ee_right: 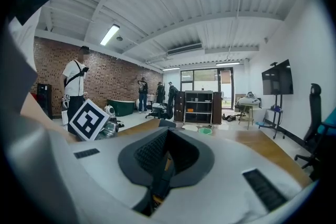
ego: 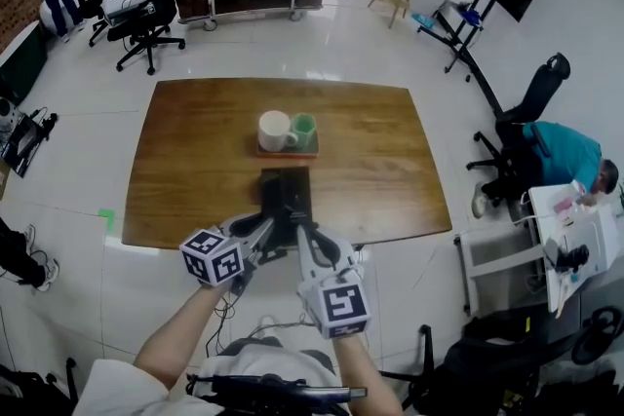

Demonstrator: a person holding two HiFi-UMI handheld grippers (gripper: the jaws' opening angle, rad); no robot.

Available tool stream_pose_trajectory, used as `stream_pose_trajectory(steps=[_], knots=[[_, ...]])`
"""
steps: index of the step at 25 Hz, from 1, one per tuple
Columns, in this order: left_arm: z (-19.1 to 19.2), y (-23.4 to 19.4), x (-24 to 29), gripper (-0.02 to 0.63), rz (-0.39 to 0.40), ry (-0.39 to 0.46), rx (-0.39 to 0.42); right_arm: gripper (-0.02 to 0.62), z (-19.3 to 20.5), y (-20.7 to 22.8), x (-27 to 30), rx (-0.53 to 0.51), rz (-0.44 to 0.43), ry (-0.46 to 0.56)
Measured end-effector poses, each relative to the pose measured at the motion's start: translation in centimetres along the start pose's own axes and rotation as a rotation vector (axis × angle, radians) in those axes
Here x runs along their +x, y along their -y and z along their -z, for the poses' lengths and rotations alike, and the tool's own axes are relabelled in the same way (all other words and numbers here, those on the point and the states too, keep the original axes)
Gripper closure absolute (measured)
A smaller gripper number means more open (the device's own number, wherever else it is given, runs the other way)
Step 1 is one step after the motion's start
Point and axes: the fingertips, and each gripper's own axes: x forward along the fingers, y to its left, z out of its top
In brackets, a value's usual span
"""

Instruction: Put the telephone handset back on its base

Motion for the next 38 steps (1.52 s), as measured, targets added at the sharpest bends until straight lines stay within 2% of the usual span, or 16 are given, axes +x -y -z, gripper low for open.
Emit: stream_pose_trajectory(steps=[8,12,17,22,31,35,38], knots=[[2.5,-3.1,2.3,0.541,0.010,-0.091,-0.103,0.592,0.4,1.0,-0.1,0.034,0.015,0.001],[3.8,-4.8,3.1,0.541,0.012,-0.140,-0.226,0.591,0.7,1.2,-0.2,0.021,0.016,-0.002],[3.9,-6.6,3.8,0.541,0.019,-0.132,-0.374,0.592,0.5,1.1,-0.3,0.051,0.020,-0.001],[4.1,-6.7,4.7,0.541,0.066,-0.164,-0.395,0.591,0.7,1.2,-0.1,0.046,0.022,-0.011],[4.9,-8.1,5.5,0.541,0.113,-0.210,-0.516,0.592,1.0,1.5,0.1,0.038,0.025,-0.024],[5.0,-8.0,5.8,0.540,0.163,-0.229,-0.542,0.591,1.8,1.9,-0.1,0.012,0.020,-0.042],[5.3,-8.1,5.9,0.540,0.188,-0.230,-0.558,0.591,1.6,1.9,-0.2,0.031,0.030,-0.037]])
